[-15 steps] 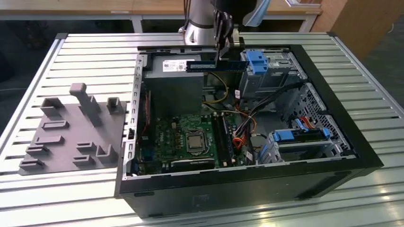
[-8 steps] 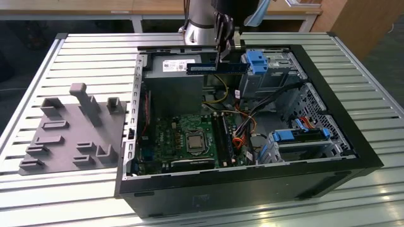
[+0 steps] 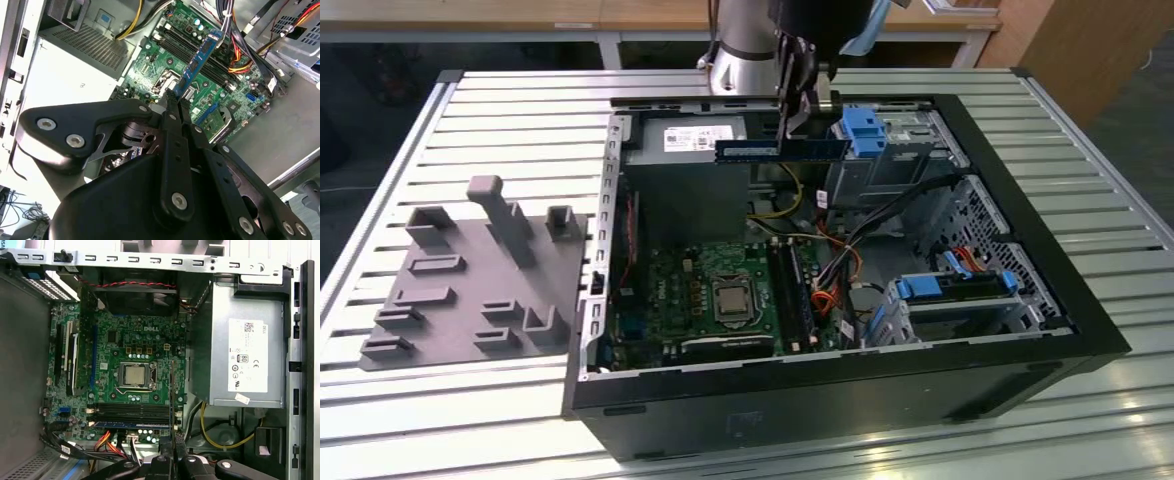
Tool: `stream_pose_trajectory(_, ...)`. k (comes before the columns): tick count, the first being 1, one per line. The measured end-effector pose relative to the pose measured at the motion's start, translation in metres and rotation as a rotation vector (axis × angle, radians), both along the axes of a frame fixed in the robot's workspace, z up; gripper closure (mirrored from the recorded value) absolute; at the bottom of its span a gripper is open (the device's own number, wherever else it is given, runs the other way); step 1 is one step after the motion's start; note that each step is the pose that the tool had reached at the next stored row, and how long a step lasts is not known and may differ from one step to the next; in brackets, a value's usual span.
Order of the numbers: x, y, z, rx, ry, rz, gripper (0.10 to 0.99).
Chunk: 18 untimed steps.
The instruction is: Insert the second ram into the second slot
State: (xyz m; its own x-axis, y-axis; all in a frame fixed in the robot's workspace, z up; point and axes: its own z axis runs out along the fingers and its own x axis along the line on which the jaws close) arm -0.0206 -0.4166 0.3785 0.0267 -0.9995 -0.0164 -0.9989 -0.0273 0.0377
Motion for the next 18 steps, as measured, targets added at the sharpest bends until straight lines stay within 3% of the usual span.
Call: stream_pose_trajectory(18,0.0001,-0.0001,0.0,-0.001,0.0,-0.073,0.949)
